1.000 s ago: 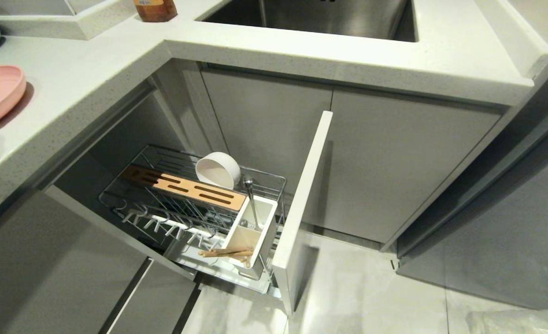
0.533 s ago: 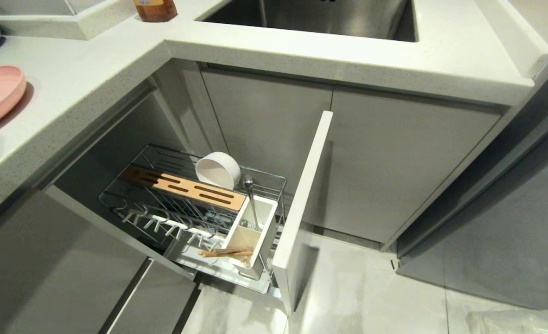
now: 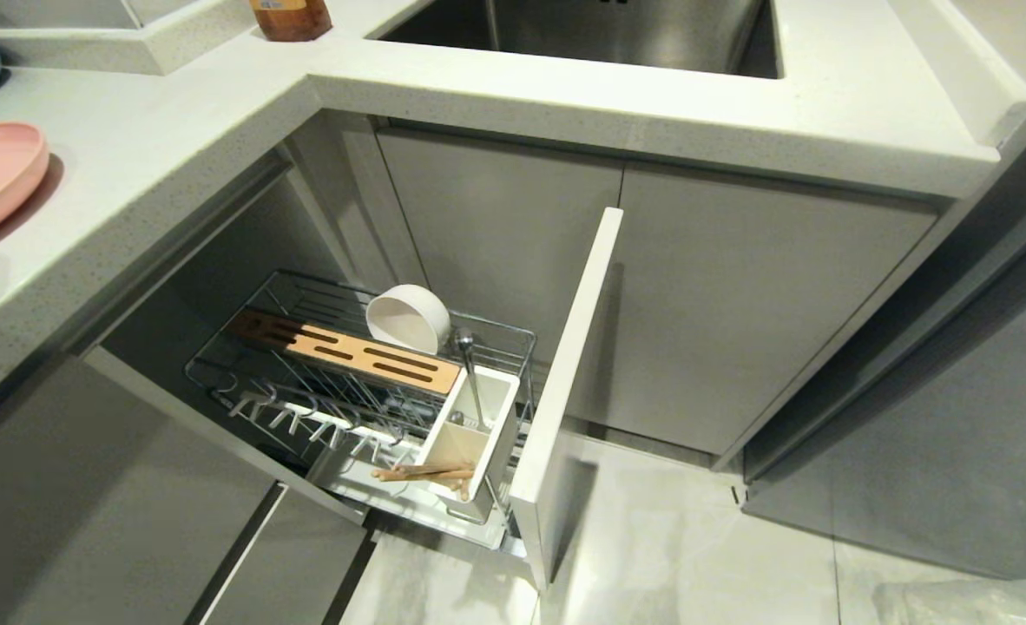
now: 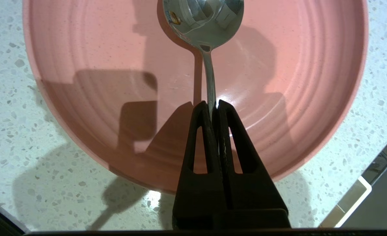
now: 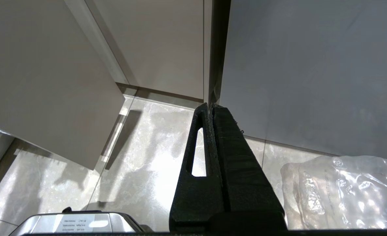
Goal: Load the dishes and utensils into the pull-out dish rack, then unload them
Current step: Pick up the spoon and place it in the cupboard
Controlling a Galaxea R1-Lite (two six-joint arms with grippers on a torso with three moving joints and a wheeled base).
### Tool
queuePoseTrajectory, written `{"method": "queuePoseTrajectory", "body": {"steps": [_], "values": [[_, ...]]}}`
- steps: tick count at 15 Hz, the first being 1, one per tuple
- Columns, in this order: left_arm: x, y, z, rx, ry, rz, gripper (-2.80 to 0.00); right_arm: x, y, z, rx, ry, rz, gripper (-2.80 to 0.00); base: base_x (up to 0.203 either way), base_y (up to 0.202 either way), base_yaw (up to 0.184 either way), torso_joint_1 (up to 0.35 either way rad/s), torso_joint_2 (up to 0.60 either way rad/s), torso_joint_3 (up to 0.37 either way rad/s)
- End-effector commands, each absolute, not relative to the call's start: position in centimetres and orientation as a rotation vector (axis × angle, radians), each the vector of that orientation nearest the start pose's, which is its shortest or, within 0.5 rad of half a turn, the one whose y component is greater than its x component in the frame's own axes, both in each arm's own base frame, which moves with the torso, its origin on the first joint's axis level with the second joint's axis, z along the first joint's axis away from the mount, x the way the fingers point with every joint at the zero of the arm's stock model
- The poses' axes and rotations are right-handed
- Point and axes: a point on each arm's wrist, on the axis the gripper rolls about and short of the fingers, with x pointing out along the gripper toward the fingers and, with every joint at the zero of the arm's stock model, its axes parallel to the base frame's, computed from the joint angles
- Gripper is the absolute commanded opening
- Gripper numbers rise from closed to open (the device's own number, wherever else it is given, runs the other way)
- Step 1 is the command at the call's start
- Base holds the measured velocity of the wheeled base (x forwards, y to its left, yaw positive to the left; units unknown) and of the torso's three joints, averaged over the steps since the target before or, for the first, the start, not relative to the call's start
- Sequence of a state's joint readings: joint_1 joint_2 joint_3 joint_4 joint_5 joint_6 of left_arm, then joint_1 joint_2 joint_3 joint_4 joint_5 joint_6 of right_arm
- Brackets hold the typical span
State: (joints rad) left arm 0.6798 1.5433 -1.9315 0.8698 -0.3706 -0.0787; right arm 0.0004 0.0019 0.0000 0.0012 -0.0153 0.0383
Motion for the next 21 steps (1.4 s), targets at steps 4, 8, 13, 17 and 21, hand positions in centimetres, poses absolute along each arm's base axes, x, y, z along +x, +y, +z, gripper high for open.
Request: {"method": "queuePoseTrajectory", "body": {"steps": [4,8,13,17,21], "values": [[16.0,11.7,39.7,-0.311,0.374,0.311,-2.80,-2.3,0.0,7.5,0.038,0.004,-0.014,-2.80,0.000,0.000,0.000,0.000,0.00,0.000],[14.6,8.4,41.0,-0.375,0.314,0.228,-2.80,-2.2,0.0,7.5,0.038,0.005,-0.014,-2.80,0.000,0.000,0.000,0.000,0.00,0.000],[12.9,3.4,41.2,-0.427,0.326,-0.008,-2.80,-2.3,0.0,7.5,0.038,0.005,-0.015,-2.80,0.000,0.000,0.000,0.000,0.00,0.000],[12.2,-0.1,40.8,-0.386,0.378,-0.266,-2.80,-2.2,0.0,7.5,0.038,0.005,-0.014,-2.80,0.000,0.000,0.000,0.000,0.00,0.000],[12.1,-2.6,38.9,-0.349,0.448,-0.463,-2.80,-2.3,0.0,7.5,0.038,0.004,-0.016,-2.80,0.000,0.000,0.000,0.000,0.00,0.000]]}}
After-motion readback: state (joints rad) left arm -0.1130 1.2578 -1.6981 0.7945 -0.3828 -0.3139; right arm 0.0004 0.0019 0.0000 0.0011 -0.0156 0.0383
